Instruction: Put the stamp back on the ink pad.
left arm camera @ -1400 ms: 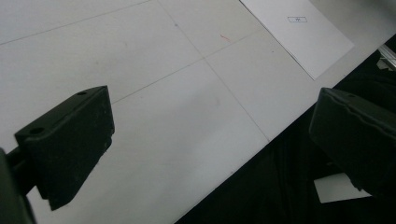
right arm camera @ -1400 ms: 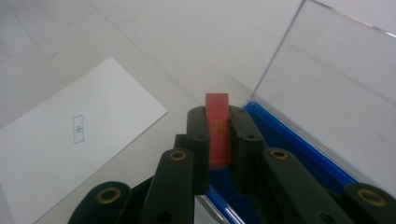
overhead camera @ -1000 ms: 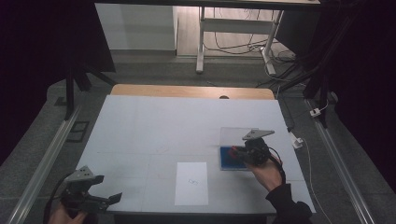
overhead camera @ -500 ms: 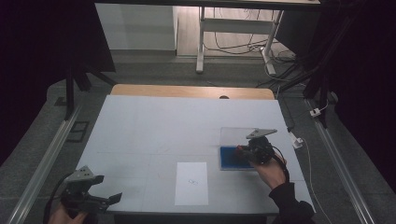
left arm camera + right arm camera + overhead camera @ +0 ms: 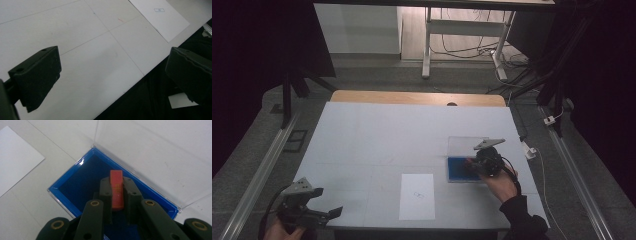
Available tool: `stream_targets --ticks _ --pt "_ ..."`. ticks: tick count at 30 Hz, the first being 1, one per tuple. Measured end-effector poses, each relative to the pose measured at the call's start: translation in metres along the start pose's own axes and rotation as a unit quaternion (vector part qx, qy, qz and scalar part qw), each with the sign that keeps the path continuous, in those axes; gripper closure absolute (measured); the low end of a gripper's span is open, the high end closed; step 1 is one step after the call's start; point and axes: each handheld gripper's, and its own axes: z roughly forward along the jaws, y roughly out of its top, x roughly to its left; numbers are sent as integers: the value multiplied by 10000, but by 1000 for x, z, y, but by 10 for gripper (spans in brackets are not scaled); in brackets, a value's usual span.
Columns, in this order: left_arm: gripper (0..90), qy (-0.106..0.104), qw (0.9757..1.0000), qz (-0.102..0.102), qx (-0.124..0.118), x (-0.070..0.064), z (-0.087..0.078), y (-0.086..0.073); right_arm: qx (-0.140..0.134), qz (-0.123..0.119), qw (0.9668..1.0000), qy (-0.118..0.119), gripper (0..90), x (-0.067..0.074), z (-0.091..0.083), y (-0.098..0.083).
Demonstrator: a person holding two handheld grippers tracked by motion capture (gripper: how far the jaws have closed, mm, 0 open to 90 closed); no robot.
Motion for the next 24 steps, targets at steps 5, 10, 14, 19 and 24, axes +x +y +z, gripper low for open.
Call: stream_targets --ticks 5,10,14,19,24 --pt "4 1 10000 1 -1 0 0 0 -3 -12 10000 0 780 0 1 0" --pt "4 -4 10000 -6 -3 0 0 0 -107 -5 9999 -32 753 1 -1 1" --pt "4 -4 10000 -6 -5 0 0 0 -193 36 9998 -18 716 1 -3 1" --pt "4 -8 10000 -13 -9 0 0 0 -319 64 9995 -5 626 3 -8 3" --pt "4 -9 10000 -13 -11 0 0 0 -445 56 9990 0 512 8 -14 4"
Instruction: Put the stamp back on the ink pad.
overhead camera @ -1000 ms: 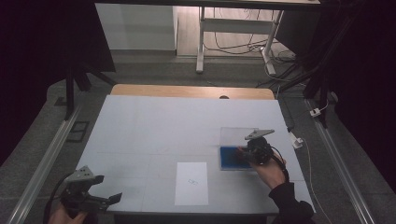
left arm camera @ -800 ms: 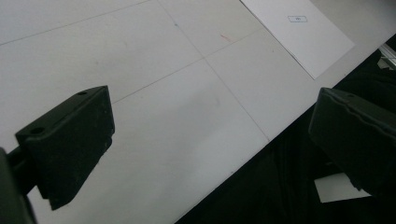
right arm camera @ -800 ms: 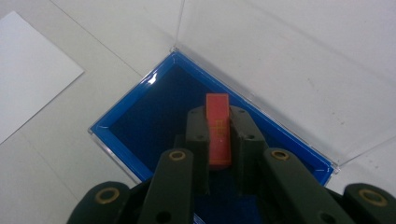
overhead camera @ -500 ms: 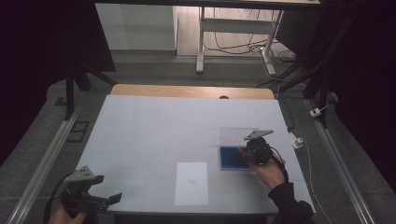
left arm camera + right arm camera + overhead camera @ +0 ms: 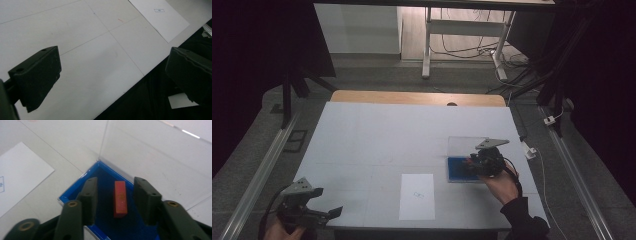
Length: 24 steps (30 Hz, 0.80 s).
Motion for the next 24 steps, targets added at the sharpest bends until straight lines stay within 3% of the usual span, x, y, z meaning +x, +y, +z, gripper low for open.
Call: stream_targets --ticks 5,13,17,24 --pt "4 1 10000 -2 -1 0 0 0 -139 134 9998 21 411 1 -6 -1" --pt "4 -8 10000 -10 -17 0 0 0 -319 333 9983 347 217 2 -14 -3" --pt "3 -12 10000 -12 -22 0 0 0 -466 563 9961 487 100 4 -18 -3" --pt "3 -9 10000 -14 -22 0 0 0 -497 610 9958 479 46 11 -25 -6"
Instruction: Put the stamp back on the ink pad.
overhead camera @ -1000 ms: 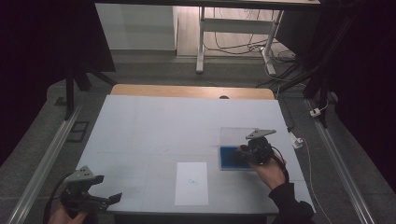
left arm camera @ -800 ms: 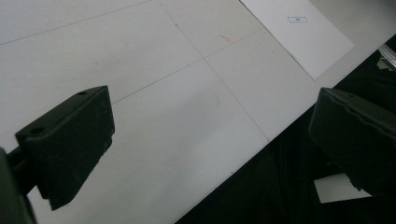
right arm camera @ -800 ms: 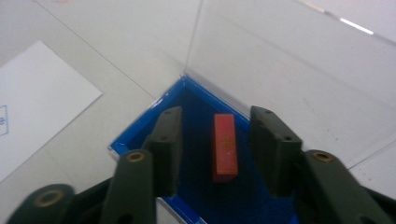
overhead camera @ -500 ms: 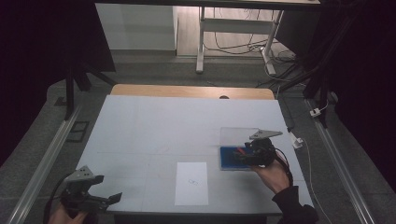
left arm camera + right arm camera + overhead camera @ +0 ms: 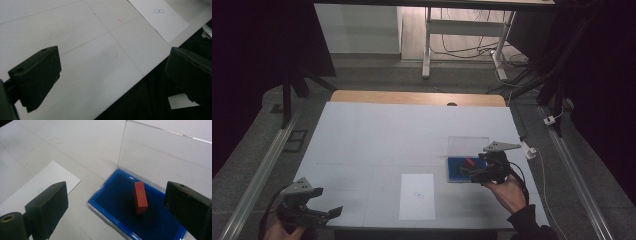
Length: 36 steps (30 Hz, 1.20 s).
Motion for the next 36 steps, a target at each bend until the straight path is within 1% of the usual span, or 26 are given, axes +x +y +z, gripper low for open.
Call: stream_targets --ticks 2,5,17,21,27,36 --pt "3 -1 10000 -3 -2 0 0 0 -3 30 10000 5 25 1 -2 -1" --pt "3 -2 10000 -3 -4 0 0 0 -35 4 10000 -51 2 3 -6 -3" --pt "3 -13 10000 -5 -17 1 0 0 -119 -80 9996 -234 0 12 -26 -14" --pt "3 -14 10000 -14 -20 1 0 0 -144 -55 9996 -251 0 14 -33 -20" --pt "3 -12 10000 -17 -19 1 0 0 -185 -9 9993 -339 0 16 -43 -28" --pt "2 -3 10000 -23 -25 1 0 0 -142 89 9983 -550 0 18 -60 -43"
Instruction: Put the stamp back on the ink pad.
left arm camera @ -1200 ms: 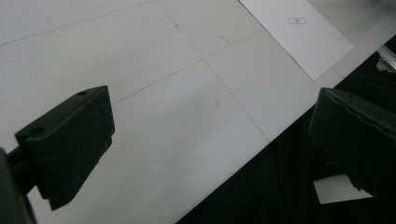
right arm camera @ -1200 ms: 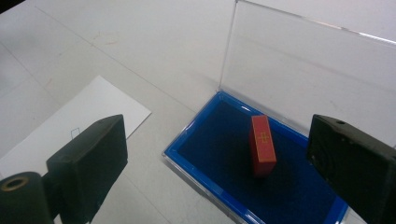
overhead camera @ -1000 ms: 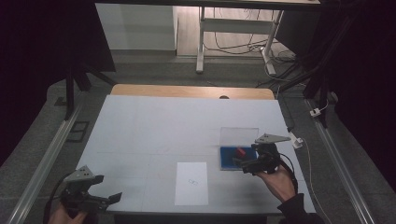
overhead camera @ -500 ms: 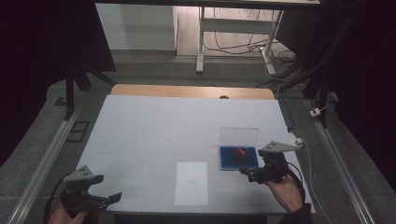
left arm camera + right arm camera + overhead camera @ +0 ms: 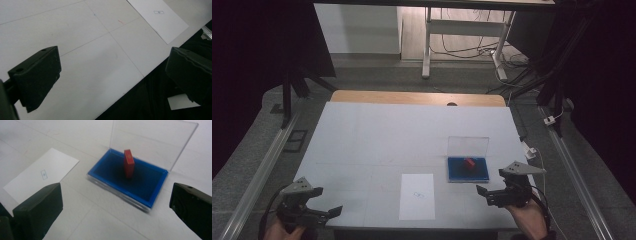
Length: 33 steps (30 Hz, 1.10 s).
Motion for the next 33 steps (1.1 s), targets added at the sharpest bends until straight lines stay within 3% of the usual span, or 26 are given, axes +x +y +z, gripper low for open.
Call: stream_targets --ticks 16,25,33 --pt "2 3 10000 -6 -16 0 -1 -1 84 260 9983 -515 0 -5 -31 -33" --pt "2 12 10000 -2 -12 0 -1 -1 327 400 9970 -568 0 -5 -39 -48" --pt "2 -3 10000 -18 -12 0 0 0 359 410 9964 -644 0 -5 -39 -49"
